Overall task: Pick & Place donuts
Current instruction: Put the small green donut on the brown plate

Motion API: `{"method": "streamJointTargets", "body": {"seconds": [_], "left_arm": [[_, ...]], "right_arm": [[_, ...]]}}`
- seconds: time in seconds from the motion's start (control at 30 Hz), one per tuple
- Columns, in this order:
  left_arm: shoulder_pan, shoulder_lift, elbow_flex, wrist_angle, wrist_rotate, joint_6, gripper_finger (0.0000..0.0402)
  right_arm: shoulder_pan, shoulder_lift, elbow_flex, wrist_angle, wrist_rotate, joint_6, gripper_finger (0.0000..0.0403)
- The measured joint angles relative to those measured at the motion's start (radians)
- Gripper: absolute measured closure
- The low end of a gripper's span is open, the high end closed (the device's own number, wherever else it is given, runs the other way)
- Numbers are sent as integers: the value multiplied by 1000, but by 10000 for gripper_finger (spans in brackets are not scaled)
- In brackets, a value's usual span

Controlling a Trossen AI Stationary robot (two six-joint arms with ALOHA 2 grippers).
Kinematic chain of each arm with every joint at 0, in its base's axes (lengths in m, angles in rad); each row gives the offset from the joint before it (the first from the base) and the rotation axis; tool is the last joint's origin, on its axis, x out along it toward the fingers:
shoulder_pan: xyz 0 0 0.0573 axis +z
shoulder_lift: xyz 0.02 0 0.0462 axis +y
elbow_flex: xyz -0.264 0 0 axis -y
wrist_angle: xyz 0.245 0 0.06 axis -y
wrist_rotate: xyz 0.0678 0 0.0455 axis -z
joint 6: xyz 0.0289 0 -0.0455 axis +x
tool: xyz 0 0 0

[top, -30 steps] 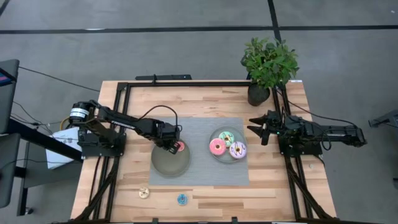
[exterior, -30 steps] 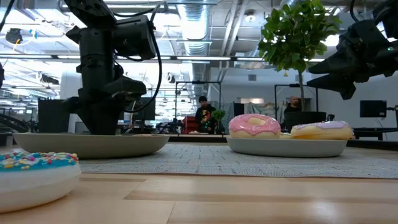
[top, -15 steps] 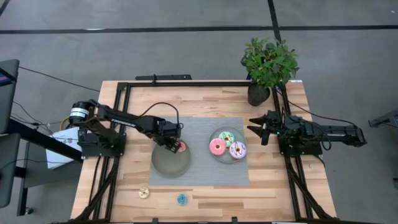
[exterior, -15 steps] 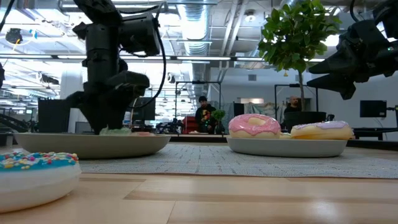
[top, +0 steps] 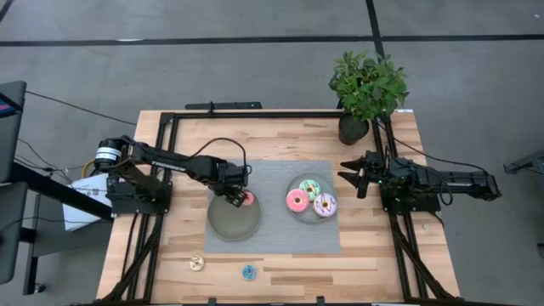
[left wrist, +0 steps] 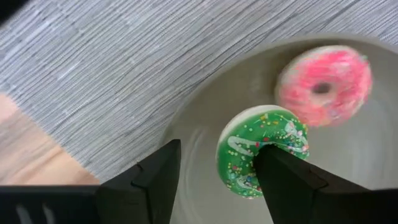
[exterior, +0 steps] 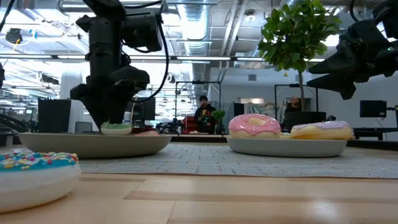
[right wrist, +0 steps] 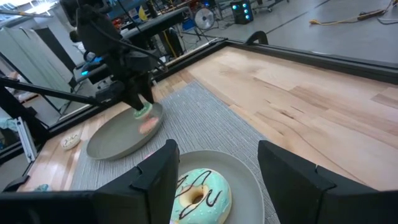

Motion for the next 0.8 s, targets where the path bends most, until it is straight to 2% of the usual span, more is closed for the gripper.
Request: {"method": "streamJointTargets", "body": {"seconds": [0.8], "left_arm": [[-18,0,0,-7,-8,-47,220]], "right_arm": [[0,0,0,0,0,0,194]]}}
